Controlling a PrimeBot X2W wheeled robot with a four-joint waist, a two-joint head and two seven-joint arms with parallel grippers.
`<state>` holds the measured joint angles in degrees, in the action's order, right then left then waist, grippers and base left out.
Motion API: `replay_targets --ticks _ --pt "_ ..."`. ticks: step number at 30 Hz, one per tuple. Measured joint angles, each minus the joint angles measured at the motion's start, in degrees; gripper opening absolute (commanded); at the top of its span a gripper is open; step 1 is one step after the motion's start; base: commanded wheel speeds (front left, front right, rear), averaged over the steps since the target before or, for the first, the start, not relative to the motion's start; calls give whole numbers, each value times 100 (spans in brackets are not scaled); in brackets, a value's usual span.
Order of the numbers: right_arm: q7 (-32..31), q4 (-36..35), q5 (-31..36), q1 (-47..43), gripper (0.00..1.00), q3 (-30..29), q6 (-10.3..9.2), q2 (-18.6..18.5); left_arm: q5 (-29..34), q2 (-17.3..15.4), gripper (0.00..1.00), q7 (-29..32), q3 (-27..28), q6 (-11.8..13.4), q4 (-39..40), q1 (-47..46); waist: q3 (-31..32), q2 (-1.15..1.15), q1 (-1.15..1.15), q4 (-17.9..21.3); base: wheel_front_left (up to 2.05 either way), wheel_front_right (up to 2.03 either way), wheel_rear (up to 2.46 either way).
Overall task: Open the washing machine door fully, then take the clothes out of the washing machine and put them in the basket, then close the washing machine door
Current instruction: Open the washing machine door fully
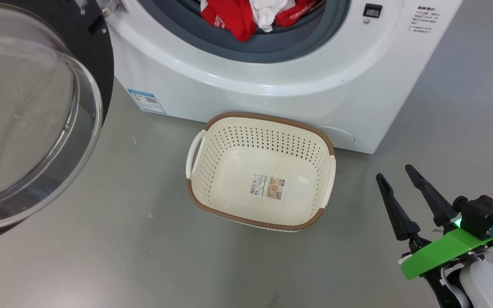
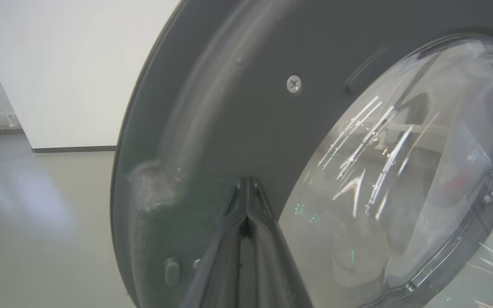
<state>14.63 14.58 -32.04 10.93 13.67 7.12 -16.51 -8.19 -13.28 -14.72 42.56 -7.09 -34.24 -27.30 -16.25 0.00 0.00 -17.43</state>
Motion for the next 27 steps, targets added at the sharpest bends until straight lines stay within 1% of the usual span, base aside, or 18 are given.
replay_targets --ticks 7,13,18,27 --pt "0 13 0 -1 100 7 0 8 24 -34 0 0 36 -7 -151 -89 67 0 0 20 0 0 0" --pt "0 24 0 -13 100 1 0 30 19 33 0 0 -19 -32 -133 -83 166 0 0 -9 0 0 0" --pt "0 36 0 -19 100 -2 0 44 -116 109 0 0 -322 -42 33 5 281 0 0 -53 0 0 0" --pt "0 56 -1 -107 100 -11 0 66 -455 309 0 0 -1004 -42 533 678 507 0 0 -134 0 0 0"
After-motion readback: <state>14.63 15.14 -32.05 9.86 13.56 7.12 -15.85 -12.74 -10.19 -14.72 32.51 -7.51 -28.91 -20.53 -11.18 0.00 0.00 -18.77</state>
